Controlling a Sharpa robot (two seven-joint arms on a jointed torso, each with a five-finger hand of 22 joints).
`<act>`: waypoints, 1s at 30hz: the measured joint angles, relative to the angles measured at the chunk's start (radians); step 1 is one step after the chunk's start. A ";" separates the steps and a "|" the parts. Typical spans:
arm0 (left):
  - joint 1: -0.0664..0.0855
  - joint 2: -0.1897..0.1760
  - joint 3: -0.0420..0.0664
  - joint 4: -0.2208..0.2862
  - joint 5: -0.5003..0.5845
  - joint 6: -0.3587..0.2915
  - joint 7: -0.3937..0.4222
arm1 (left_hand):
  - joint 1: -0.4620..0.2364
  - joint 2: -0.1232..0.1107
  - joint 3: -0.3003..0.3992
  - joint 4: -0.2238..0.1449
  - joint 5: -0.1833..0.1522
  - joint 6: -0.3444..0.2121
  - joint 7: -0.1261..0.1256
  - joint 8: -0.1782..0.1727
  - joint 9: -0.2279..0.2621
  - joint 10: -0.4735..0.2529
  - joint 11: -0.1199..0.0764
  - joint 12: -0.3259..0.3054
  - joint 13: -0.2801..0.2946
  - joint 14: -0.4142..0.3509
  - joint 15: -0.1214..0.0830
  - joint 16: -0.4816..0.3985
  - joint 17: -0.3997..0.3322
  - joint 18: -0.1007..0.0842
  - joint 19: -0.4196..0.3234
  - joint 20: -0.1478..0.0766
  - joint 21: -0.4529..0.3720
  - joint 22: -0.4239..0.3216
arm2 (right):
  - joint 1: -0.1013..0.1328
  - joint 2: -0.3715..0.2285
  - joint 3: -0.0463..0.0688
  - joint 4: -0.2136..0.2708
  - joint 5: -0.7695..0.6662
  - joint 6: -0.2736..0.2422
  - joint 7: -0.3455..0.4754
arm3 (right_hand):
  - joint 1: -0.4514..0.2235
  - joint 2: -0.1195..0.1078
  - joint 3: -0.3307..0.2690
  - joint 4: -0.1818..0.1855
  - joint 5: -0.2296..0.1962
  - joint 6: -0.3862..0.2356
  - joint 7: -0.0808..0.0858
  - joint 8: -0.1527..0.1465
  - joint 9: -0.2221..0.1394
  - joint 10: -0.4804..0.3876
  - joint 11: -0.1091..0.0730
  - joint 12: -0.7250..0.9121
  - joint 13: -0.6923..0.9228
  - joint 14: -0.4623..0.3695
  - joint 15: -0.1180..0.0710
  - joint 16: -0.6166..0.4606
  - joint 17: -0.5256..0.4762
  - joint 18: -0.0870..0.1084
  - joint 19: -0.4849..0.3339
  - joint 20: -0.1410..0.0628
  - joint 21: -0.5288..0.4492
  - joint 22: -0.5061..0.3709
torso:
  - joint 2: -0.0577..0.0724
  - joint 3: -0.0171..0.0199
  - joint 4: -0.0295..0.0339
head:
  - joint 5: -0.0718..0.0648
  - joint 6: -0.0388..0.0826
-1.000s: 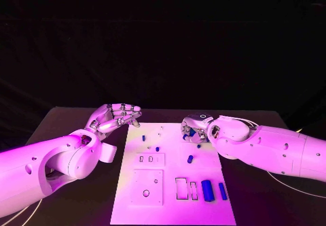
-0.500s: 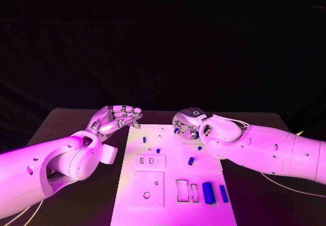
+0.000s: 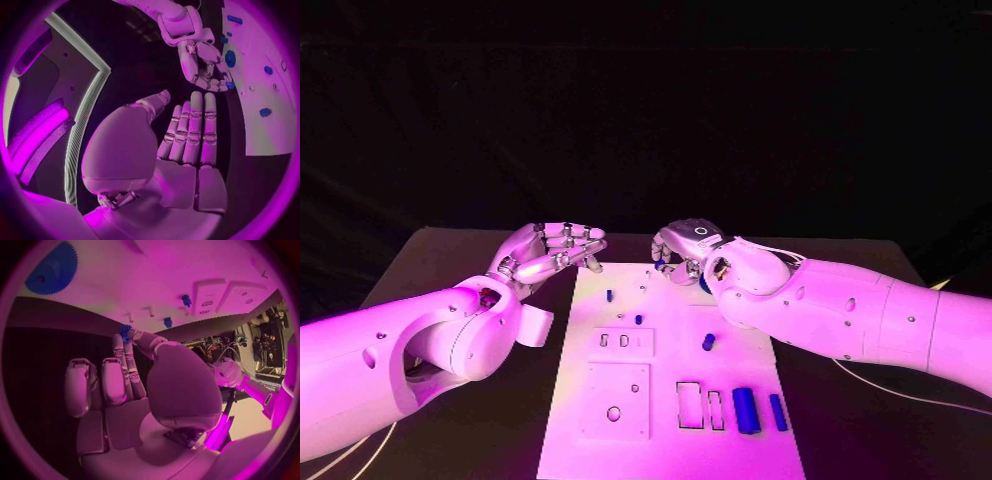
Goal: Assemble the parts on the task board
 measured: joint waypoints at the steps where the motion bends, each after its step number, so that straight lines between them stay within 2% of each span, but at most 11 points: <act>1: 0.001 0.001 0.000 0.000 0.000 0.000 0.000 | 0.000 0.000 0.000 0.000 0.000 0.000 0.000 0.000 0.000 0.000 0.000 0.000 0.000 0.000 0.000 0.000 0.000 0.000 0.000 0.000 0.000 0.000 | 0.000 0.005 0.000 -0.006 0.000 -0.002 0.001 | 0.000 0.000 0.000 0.000 0.000 0.000 0.000 0.000 0.000 0.000 0.000 0.000 0.000 0.000 0.000 0.000 0.000 0.000 0.000 0.000 0.000 0.000 | 0.000 -0.0003 0.0006 | 0.000 0.000; 6: 0.006 0.003 0.000 -0.002 0.000 0.001 0.000 | 0.000 0.000 0.000 0.000 0.000 0.000 0.000 0.000 0.001 0.000 0.000 0.000 0.000 -0.004 0.003 0.000 0.002 0.000 -0.003 0.003 0.005 0.003 | -0.006 0.029 0.000 -0.036 0.004 -0.008 0.004 | 0.000 0.000 0.000 0.000 -0.001 0.000 0.000 -0.002 0.002 0.000 0.000 -0.002 -0.001 0.000 0.000 0.000 0.000 0.000 0.000 0.000 0.000 0.000 | 0.001 -0.0005 0.0025 | 0.007 -0.003; 17: 0.014 0.006 0.000 -0.003 0.001 0.002 -0.001 | 0.000 0.000 0.000 0.000 0.000 0.000 0.000 0.000 0.001 0.000 0.000 0.000 0.000 -0.004 0.003 0.000 0.002 0.000 -0.003 0.003 0.005 0.003 | -0.016 0.053 0.000 -0.063 0.015 -0.009 0.016 | 0.000 0.000 0.000 0.000 -0.001 -0.005 0.004 -0.003 0.002 -0.002 0.002 -0.001 -0.001 0.000 0.000 0.000 0.000 0.000 0.000 0.000 0.000 0.000 | 0.005 -0.0012 0.0063 | 0.013 -0.008; 30: 0.020 0.006 0.000 -0.004 0.001 0.003 -0.003 | 0.000 0.000 0.000 0.000 0.000 0.000 0.000 0.000 0.001 0.000 0.000 0.000 0.000 -0.003 0.003 0.000 0.002 0.000 -0.003 0.003 0.005 0.003 | -0.025 0.059 -0.001 -0.077 0.030 0.009 0.035 | -0.004 -0.004 0.000 0.000 -0.003 -0.005 0.004 -0.004 0.004 -0.002 0.005 0.000 0.000 0.000 0.000 0.000 -0.001 0.000 0.000 0.000 0.000 0.001 | 0.005 -0.0021 0.0057 | 0.017 -0.016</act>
